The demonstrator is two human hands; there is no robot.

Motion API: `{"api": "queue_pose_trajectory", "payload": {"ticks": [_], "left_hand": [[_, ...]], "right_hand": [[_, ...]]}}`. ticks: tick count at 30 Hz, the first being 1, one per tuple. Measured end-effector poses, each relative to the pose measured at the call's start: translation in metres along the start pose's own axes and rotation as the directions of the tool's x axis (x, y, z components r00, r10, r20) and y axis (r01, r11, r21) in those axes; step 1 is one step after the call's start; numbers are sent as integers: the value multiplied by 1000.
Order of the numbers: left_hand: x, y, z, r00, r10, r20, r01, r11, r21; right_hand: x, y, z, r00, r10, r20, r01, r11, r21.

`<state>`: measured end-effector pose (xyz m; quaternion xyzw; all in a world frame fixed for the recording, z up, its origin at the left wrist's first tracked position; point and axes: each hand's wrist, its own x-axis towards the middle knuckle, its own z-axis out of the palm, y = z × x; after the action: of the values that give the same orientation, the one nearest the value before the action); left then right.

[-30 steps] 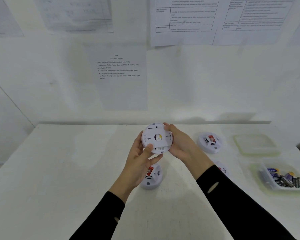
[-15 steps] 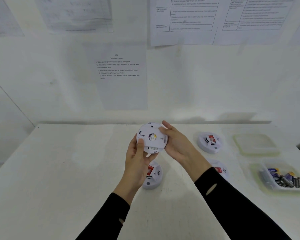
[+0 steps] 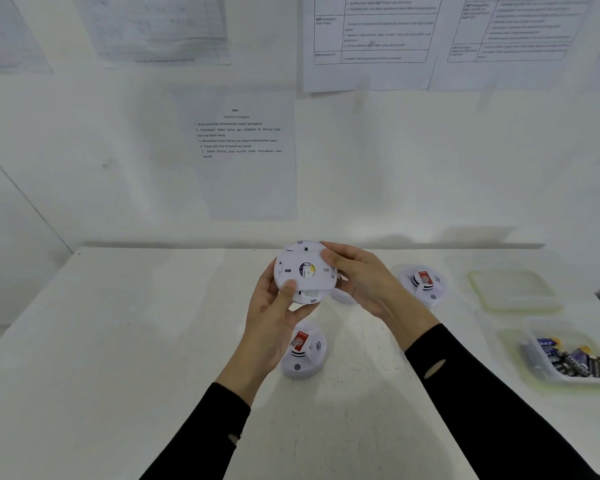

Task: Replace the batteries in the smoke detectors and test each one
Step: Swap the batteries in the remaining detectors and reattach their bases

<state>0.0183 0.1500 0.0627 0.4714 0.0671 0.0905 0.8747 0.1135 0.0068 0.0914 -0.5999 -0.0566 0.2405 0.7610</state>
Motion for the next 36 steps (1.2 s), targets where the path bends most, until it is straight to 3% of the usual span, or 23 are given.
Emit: {"api": "queue_pose_trajectory", "payload": {"ticks": [5, 12, 21, 29, 36], "left_hand": [[0, -2, -1, 1000, 4, 7, -4, 1000, 9], [2, -14, 5, 994, -2, -105, 9, 998, 65], [6, -22, 17, 970, 22, -240, -3, 997, 77], [9, -17, 30, 944, -10, -328, -41, 988, -148], [6, -17, 42, 920, 60, -388, -87, 995, -52]], "right_hand": [[3, 1, 0, 997, 70, -16, -69, 996, 64], [12, 14, 12, 976, 216, 27, -208, 887, 412], [9, 18, 25, 977, 201, -71, -144, 869, 474], [4, 18, 34, 991, 116, -71, -58, 833, 550], [4, 16, 37, 977, 176, -120, -79, 821, 565]]}}
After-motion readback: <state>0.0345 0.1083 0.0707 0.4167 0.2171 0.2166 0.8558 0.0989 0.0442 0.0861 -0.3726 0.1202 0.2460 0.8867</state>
